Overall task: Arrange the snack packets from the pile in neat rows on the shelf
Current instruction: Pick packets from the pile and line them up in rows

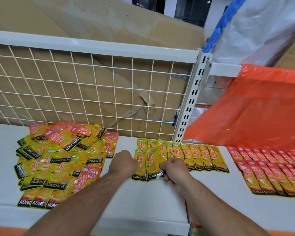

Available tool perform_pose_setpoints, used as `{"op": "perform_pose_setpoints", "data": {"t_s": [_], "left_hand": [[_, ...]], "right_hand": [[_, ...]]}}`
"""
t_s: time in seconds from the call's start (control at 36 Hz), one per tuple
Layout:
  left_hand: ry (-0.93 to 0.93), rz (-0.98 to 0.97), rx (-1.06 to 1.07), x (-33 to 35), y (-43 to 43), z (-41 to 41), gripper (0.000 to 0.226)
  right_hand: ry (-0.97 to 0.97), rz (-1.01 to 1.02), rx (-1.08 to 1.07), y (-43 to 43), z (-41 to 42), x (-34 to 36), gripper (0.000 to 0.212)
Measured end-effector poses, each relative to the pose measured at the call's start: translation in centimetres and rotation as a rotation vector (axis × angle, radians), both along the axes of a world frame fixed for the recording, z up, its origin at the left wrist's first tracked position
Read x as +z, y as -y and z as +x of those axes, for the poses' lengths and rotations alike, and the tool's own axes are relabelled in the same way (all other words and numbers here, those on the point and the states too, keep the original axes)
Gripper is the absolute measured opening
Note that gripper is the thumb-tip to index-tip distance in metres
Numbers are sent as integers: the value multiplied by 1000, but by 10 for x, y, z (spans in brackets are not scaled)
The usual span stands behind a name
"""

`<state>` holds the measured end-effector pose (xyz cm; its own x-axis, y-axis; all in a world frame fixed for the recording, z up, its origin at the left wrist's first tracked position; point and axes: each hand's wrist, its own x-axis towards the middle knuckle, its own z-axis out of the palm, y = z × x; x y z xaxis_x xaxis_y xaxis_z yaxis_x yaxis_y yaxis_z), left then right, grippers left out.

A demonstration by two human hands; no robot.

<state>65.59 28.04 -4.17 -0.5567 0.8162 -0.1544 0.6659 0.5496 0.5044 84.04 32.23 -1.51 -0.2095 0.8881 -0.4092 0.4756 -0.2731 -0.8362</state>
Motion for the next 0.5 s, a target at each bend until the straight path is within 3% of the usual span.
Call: {"op": "perform_pose_setpoints", "data": {"t_s": [0.22,0.5], "left_hand": [[-24,-4,-19,-2,-3,-2,15],[11,13,-26,-2,-5,-4,12]], "right_hand": [[405,269,50,0,-7,-7,25],[538,317,56,-1,-14,-3,27]]}}
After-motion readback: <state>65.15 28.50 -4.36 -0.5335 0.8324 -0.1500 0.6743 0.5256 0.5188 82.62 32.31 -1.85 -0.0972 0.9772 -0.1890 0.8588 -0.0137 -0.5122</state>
